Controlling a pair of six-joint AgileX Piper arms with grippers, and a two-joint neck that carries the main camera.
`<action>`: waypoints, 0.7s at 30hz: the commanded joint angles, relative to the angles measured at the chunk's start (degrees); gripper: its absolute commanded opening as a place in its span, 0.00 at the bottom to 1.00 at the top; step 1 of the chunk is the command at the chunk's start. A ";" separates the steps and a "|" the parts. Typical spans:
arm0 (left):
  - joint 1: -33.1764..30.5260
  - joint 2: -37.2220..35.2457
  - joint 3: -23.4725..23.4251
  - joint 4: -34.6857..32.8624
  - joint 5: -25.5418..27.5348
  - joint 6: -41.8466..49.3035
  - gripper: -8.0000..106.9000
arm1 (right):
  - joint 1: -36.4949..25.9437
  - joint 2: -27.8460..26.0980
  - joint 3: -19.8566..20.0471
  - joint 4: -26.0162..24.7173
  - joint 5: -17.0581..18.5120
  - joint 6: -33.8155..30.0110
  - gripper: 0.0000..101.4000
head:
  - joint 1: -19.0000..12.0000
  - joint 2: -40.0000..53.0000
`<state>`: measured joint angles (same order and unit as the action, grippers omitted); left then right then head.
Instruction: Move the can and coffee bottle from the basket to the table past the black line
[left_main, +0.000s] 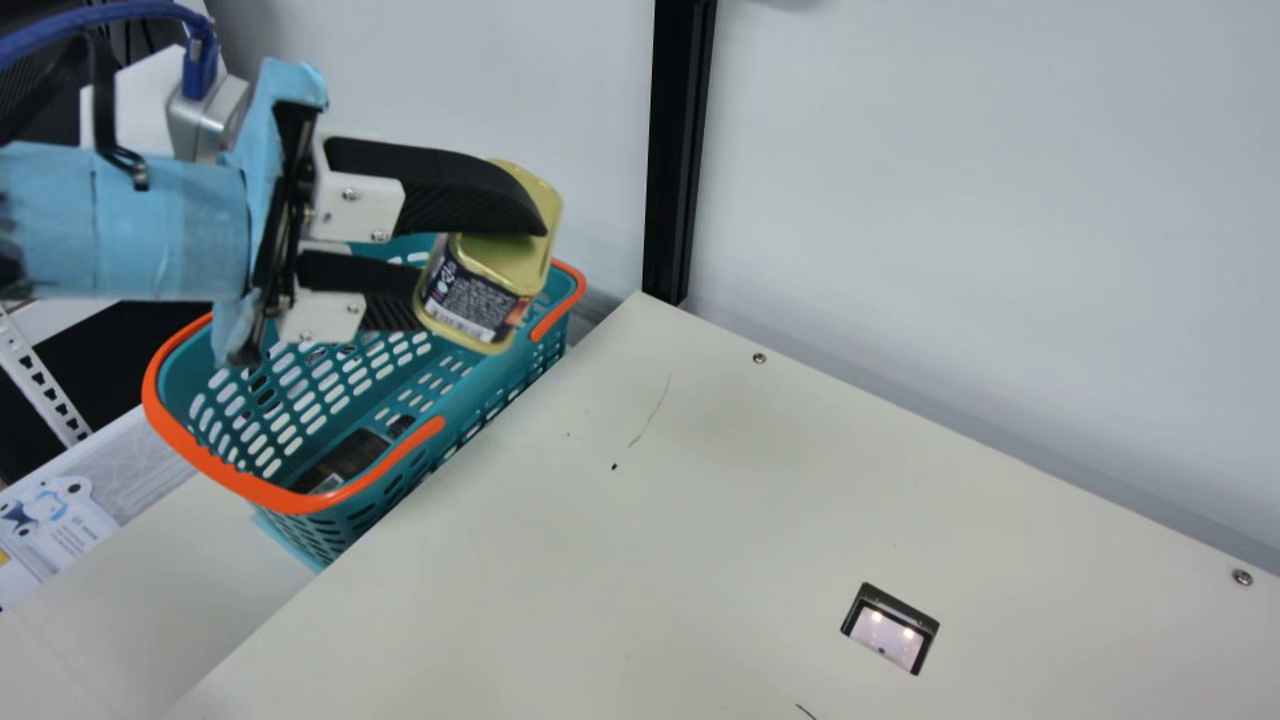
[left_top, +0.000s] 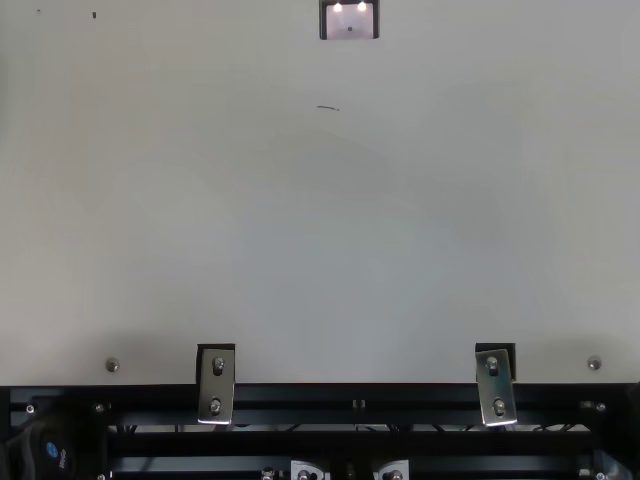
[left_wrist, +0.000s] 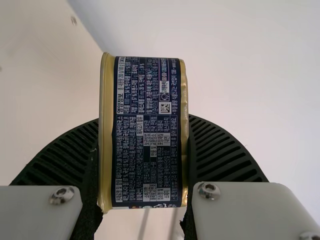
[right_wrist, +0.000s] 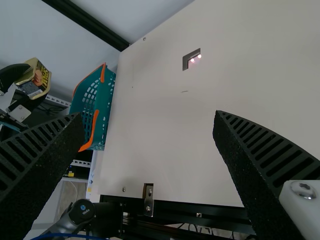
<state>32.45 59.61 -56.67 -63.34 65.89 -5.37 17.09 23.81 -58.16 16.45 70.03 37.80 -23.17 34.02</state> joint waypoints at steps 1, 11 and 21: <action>-1.19 -0.70 0.07 -1.36 4.01 -10.29 0.16 | 0.00 0.00 0.00 0.00 0.00 0.00 1.00 | -1.33 0.88; -9.25 -4.84 0.86 -5.06 4.01 -26.05 0.16 | 0.00 0.00 0.00 0.00 0.00 0.00 1.00 | -1.33 0.88; -11.96 -8.58 -0.45 -7.32 4.01 -38.80 0.16 | 0.00 0.00 0.00 0.00 0.00 0.00 1.00 | -1.33 0.88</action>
<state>20.50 51.28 -57.01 -70.48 70.04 -41.43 17.09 23.81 -58.16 16.45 70.03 37.80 -23.17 34.02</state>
